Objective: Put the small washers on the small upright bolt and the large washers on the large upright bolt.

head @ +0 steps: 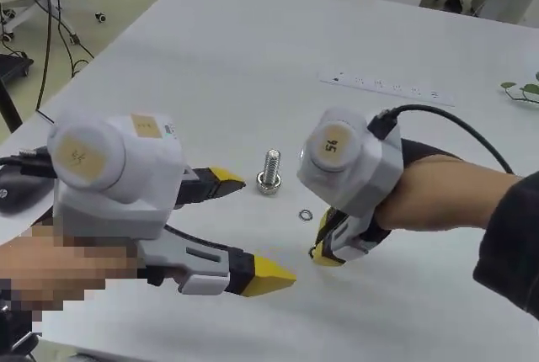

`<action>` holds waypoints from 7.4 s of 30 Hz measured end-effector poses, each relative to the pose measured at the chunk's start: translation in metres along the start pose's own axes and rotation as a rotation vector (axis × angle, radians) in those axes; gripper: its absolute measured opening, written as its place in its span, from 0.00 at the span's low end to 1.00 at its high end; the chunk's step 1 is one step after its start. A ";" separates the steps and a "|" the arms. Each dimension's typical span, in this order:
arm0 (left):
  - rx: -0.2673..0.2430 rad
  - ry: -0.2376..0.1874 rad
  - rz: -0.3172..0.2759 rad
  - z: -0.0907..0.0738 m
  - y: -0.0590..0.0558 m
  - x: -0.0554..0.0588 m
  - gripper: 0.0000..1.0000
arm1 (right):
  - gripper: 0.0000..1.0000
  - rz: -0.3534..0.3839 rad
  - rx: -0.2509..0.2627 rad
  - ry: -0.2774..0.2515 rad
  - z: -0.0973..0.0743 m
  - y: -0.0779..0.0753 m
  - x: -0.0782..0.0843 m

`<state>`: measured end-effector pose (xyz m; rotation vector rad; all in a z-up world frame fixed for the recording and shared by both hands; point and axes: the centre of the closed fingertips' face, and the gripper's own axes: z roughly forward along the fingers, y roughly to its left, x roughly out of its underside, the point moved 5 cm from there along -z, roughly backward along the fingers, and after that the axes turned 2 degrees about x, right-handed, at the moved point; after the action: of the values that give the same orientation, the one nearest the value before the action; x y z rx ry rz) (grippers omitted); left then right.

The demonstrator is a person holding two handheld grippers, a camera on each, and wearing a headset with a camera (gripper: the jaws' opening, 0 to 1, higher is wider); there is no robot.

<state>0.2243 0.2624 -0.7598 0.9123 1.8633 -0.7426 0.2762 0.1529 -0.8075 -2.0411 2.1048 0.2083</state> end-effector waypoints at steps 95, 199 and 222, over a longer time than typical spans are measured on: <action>-0.016 0.030 -0.025 0.001 0.004 0.008 0.75 | 0.14 0.123 0.092 0.022 -0.027 -0.097 0.038; -0.013 0.037 -0.021 0.001 0.004 0.009 0.75 | 0.15 0.110 0.036 -0.027 -0.009 -0.034 0.029; -0.014 0.034 -0.026 0.002 0.008 0.008 0.75 | 0.17 0.055 0.037 -0.034 0.012 -0.054 -0.008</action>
<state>0.2296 0.2675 -0.7693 0.8979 1.9119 -0.7328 0.3306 0.1613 -0.8156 -1.9466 2.1298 0.2089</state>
